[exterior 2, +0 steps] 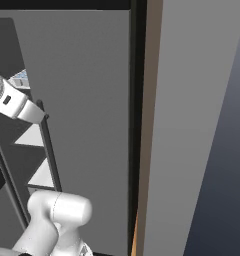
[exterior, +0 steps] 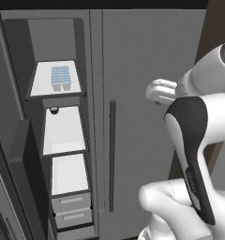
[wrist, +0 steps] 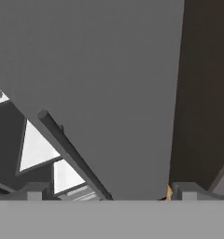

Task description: Open the freezer door, pick up the ice cube tray from the freezer, and place it on the dining counter.

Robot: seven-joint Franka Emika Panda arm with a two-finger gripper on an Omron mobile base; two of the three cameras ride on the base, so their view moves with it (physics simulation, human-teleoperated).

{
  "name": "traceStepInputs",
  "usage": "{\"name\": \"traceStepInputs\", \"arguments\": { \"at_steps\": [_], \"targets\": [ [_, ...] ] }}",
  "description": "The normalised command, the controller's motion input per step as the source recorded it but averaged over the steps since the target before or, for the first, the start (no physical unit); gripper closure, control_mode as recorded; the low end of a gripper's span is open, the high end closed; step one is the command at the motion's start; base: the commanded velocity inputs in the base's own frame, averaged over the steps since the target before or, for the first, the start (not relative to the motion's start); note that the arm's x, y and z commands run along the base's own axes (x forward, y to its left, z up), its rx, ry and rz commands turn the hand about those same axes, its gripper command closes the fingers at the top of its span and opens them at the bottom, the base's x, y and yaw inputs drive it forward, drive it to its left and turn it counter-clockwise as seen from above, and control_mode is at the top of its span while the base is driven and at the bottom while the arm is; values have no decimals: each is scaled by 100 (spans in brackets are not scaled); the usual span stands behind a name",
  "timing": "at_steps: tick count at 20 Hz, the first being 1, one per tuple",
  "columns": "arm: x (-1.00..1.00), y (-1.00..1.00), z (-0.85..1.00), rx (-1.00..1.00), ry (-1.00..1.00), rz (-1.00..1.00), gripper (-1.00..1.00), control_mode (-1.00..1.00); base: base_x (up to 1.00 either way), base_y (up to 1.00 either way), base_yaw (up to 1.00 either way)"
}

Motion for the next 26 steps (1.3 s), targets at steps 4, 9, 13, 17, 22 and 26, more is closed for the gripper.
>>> {"name": "traceStepInputs", "arguments": {
  "at_steps": [4, 9, 13, 17, 22, 26],
  "targets": [
    [-17, -22, -20, 0, 11, 12, -100, -100, 0, 0, 0],
    [-18, -37, -39, 0, 1, 15, -100, -100, 0, 0, 0],
    [-6, -21, -48, -1, 0, 13, -100, -100, 0, 0, 0],
    [0, -16, -44, -4, 0, 9, -100, -100, 0, 0, 0],
    [0, -6, -28, -1, -1, 4, -100, -100, 0, 0, 0],
    [0, 0, -3, 0, 0, 0, -100, -100, 0, 0, 0]
  ]
}}
